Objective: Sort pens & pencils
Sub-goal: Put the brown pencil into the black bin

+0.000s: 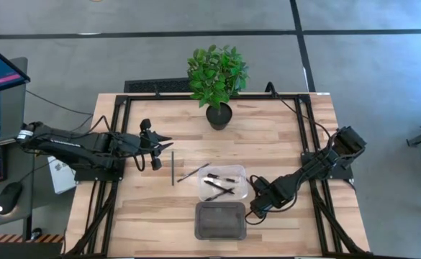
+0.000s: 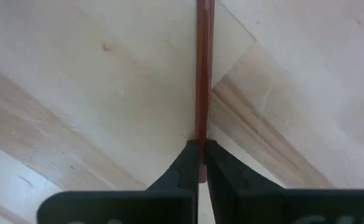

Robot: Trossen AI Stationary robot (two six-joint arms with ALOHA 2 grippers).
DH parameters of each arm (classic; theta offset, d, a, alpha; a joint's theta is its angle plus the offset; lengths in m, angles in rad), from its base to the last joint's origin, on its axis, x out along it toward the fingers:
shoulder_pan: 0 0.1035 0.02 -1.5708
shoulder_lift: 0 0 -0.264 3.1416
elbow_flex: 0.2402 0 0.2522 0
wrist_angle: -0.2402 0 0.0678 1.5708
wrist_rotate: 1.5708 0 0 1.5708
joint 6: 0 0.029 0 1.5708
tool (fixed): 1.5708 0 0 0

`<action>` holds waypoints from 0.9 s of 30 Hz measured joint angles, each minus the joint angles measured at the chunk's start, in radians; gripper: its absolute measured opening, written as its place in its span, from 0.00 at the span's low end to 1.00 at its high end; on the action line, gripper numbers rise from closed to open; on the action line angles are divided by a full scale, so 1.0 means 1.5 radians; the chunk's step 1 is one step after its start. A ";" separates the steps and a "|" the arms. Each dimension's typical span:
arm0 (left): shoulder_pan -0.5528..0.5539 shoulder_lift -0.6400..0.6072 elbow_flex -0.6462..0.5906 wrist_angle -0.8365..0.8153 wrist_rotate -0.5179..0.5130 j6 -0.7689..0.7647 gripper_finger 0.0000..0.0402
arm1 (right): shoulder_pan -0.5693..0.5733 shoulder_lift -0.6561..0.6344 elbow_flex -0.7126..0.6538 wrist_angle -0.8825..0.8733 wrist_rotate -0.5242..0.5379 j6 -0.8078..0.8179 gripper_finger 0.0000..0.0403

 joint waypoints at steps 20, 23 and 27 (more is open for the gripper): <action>0.000 0.000 0.000 -0.012 0.000 0.005 0.19 | 0.000 -0.006 0.047 -0.109 0.021 0.006 0.05; 0.000 0.000 0.000 -0.018 0.000 0.004 0.19 | 0.000 -0.006 0.043 -0.104 0.026 0.009 0.05; 0.000 0.000 0.000 -0.019 0.000 0.000 0.19 | 0.000 -0.008 0.026 -0.066 0.028 0.012 0.07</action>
